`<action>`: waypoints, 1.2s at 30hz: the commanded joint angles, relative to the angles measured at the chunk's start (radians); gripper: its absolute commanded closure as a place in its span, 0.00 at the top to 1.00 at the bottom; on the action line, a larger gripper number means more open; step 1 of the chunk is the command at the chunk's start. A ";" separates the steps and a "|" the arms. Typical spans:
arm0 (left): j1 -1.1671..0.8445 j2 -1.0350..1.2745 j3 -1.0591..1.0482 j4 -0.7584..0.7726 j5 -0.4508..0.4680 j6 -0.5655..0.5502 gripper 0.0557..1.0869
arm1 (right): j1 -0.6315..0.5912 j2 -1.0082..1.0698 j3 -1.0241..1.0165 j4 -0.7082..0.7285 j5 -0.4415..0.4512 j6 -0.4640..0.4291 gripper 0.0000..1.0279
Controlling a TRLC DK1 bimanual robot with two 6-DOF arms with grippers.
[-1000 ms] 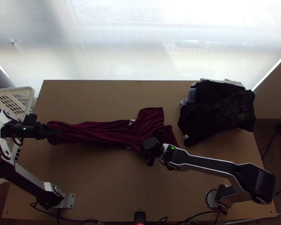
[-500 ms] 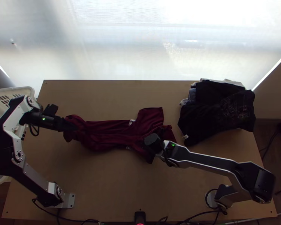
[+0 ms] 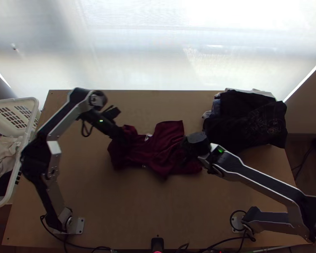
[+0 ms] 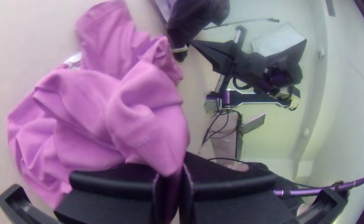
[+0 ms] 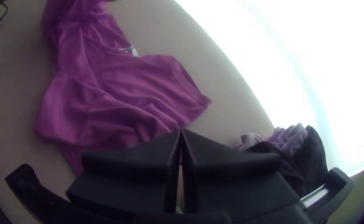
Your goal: Fold the t-shirt
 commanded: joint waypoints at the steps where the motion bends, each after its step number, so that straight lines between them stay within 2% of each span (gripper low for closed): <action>1: -0.239 0.227 0.369 0.013 0.001 -0.139 0.04 | -0.133 -0.170 -0.021 -0.106 -0.002 0.007 0.03; 4: -0.290 0.330 0.491 0.016 0.001 -0.182 0.05 | -0.210 -0.238 -0.034 -0.140 -0.003 0.005 0.03; 7: -0.354 0.383 0.504 0.076 -0.002 -0.217 0.05 | -0.276 -0.302 -0.052 -0.154 -0.017 -0.004 0.03; 15: -0.480 0.422 0.522 0.395 0.000 -0.410 0.07 | -0.345 -0.432 -0.115 -0.215 -0.019 -0.005 0.03; 18: -0.520 0.425 0.525 0.501 -0.002 -0.455 0.11 | -0.354 -0.455 -0.141 -0.226 -0.020 -0.004 0.03; 19: -0.526 0.426 0.525 0.522 -0.002 -0.461 0.19 | -0.355 -0.460 -0.142 -0.228 -0.020 -0.002 0.03; 20: -0.528 0.430 0.525 0.542 -0.002 -0.478 0.41 | -0.358 -0.462 -0.144 -0.231 -0.020 -0.002 0.03; 21: -0.528 0.431 0.525 0.551 -0.003 -0.484 0.75 | -0.360 -0.463 -0.142 -0.232 -0.020 -0.001 0.03; 22: -0.528 0.433 0.525 0.556 -0.003 -0.484 0.98 | -0.362 -0.463 -0.142 -0.232 -0.020 -0.001 0.03; 36: -0.459 0.402 0.491 0.505 -0.005 -0.495 0.96 | -0.357 -0.460 -0.146 -0.223 -0.028 0.007 0.03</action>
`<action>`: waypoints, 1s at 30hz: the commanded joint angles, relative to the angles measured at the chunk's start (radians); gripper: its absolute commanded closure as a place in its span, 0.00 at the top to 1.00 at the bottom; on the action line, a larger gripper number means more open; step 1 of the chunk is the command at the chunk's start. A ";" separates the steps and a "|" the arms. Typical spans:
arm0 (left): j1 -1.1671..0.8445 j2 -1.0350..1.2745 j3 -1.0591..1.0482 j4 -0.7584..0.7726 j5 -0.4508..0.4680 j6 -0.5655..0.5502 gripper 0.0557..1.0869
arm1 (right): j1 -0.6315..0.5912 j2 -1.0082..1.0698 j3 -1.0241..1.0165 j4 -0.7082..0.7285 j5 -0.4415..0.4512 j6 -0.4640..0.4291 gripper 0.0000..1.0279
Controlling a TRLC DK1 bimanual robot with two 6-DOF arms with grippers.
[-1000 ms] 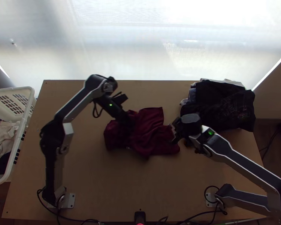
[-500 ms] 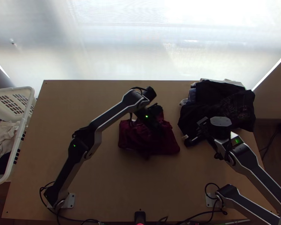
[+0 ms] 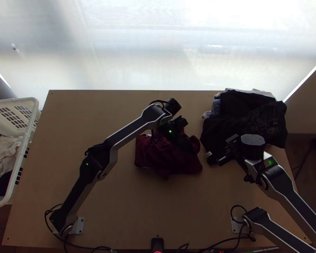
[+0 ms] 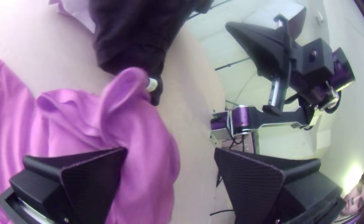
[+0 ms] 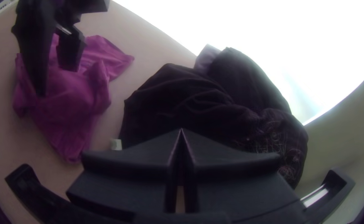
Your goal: Fold the t-shirt
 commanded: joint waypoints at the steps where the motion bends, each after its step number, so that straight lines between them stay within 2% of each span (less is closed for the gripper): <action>1: 0.025 -0.037 -0.017 -0.045 0.003 0.012 0.96 | -0.002 -0.003 -0.001 0.005 -0.002 0.005 0.03; 3: 0.040 -0.039 -0.017 -0.102 0.003 0.040 0.96 | 0.000 -0.003 -0.003 0.005 -0.002 0.005 0.03; 9: 0.147 -0.053 -0.029 -0.392 0.002 0.262 0.96 | 0.021 -0.003 0.002 0.008 -0.005 0.005 0.03; 14: 0.290 -0.146 -0.089 -0.496 0.003 0.334 0.95 | 0.084 0.023 0.011 0.036 -0.013 0.026 0.03; 15: 0.311 -0.161 -0.093 -0.548 0.003 0.387 0.93 | 0.107 0.035 0.016 0.048 -0.013 0.028 0.03; 17: 0.341 -0.211 -0.139 -0.556 0.002 0.425 0.86 | 0.153 0.066 0.016 0.106 -0.011 0.020 0.03; 19: 0.354 -0.275 -0.190 -0.484 -0.043 0.420 0.88 | 0.198 0.119 0.023 0.149 -0.011 0.018 0.03; 21: 0.359 -0.353 -0.261 -0.357 -0.124 0.374 0.94 | 0.248 0.168 0.031 0.178 -0.010 0.011 0.03; 22: 0.353 -0.405 -0.325 -0.269 -0.182 0.371 0.94 | 0.276 0.188 0.035 0.192 -0.010 0.008 0.03; 25: 0.272 -0.605 -0.620 0.079 -0.500 0.410 0.94 | 0.362 0.250 0.040 0.234 -0.007 -0.017 0.03; 26: 0.252 -0.646 -0.693 0.162 -0.551 0.411 0.94 | 0.385 0.273 0.040 0.251 -0.005 -0.028 0.03; 28: 0.236 -0.678 -0.779 0.251 -0.583 0.403 0.94 | 0.406 0.325 0.042 0.300 -0.005 -0.040 0.03; 30: 0.199 -0.732 -0.903 0.418 -0.713 0.402 0.93 | 0.419 0.382 0.055 0.338 -0.004 -0.046 0.03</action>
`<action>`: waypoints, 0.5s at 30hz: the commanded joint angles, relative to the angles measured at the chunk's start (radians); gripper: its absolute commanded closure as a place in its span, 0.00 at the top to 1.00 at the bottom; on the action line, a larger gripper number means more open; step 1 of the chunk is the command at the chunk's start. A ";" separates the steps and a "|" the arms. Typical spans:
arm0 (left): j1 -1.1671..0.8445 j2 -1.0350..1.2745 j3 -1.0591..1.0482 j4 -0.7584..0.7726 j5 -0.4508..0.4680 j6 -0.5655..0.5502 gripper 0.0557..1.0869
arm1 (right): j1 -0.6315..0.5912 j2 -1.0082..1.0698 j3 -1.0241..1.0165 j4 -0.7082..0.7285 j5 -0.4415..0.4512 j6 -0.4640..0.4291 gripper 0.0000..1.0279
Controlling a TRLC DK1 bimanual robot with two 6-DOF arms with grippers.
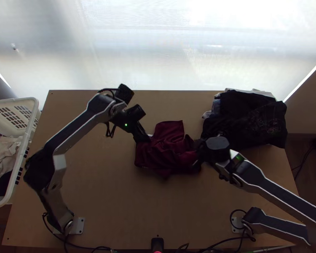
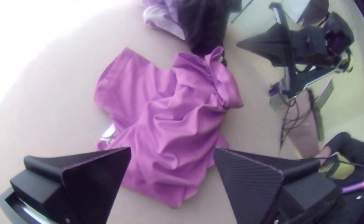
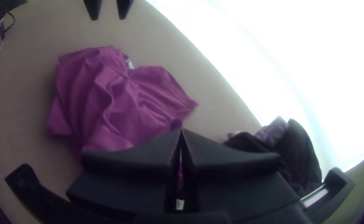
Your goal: Fold the t-shirt
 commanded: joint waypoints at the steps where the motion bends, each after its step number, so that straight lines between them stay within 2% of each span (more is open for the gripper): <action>1: -0.101 -0.259 -0.461 0.547 -0.400 0.019 0.93 | 0.115 0.175 0.028 0.125 0.010 -0.033 0.03; 3: -0.175 -0.326 -0.616 0.773 -0.563 0.042 0.93 | 0.140 0.224 0.031 0.188 0.036 -0.053 0.03; 6: -0.228 -0.361 -0.731 0.891 -0.634 0.005 0.93 | 0.175 0.284 0.028 0.257 0.066 -0.069 0.03; 9: -0.299 -0.378 -0.849 1.090 -0.755 0.048 0.93 | 0.235 0.341 0.008 0.395 0.157 -0.141 0.03; 11: -0.328 -0.375 -0.883 1.147 -0.772 0.015 0.89 | 0.279 0.387 -0.007 0.499 0.226 -0.181 0.03; 15: -0.414 -0.332 -0.941 1.291 -0.848 0.008 0.89 | 0.348 0.468 -0.038 0.605 0.339 -0.191 0.03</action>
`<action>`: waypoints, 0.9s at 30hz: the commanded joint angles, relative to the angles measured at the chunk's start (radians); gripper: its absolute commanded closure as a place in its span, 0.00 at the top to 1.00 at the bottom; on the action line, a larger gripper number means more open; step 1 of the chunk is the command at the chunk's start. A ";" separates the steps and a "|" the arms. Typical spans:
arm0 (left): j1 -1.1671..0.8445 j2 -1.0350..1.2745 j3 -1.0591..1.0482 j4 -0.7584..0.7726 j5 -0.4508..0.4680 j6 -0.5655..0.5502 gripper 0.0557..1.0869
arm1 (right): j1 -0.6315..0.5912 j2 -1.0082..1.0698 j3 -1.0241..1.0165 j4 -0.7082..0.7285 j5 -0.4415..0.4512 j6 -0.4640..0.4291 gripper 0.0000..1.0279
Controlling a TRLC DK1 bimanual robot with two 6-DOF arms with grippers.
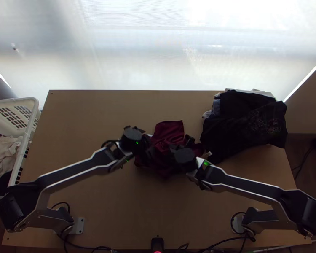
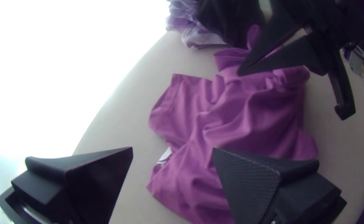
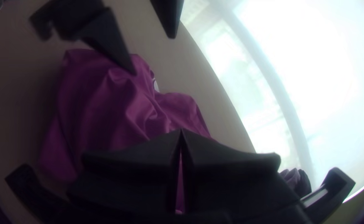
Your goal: Fold the t-shirt
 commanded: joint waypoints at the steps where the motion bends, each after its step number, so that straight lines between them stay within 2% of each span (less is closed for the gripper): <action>1: -0.132 0.028 -0.166 0.262 -0.165 -0.013 0.89 | 0.125 0.142 -0.047 0.222 0.169 -0.060 0.03; 3: -0.132 0.063 -0.168 0.272 -0.172 -0.015 0.87 | 0.127 0.148 -0.063 0.239 0.178 -0.060 0.03; 5: -0.126 0.086 -0.165 0.274 -0.171 -0.029 0.74 | 0.125 0.144 -0.096 0.247 0.184 -0.058 0.03; 6: -0.125 0.096 -0.165 0.271 -0.171 -0.032 0.67 | 0.125 0.139 -0.116 0.250 0.184 -0.057 0.03; 10: -0.096 0.111 -0.166 0.259 -0.156 -0.033 0.23 | 0.123 0.118 -0.219 0.275 0.181 -0.052 0.03; 11: -0.085 0.117 -0.165 0.255 -0.140 -0.032 0.18 | 0.120 0.107 -0.242 0.276 0.179 -0.054 0.03; 17: -0.023 0.140 -0.114 0.150 -0.085 -0.025 0.10 | 0.019 -0.013 -0.375 0.278 0.144 -0.064 0.03; 27: -0.017 0.140 -0.117 0.088 -0.076 -0.010 0.09 | -0.304 -0.280 -0.527 0.272 0.024 -0.247 0.03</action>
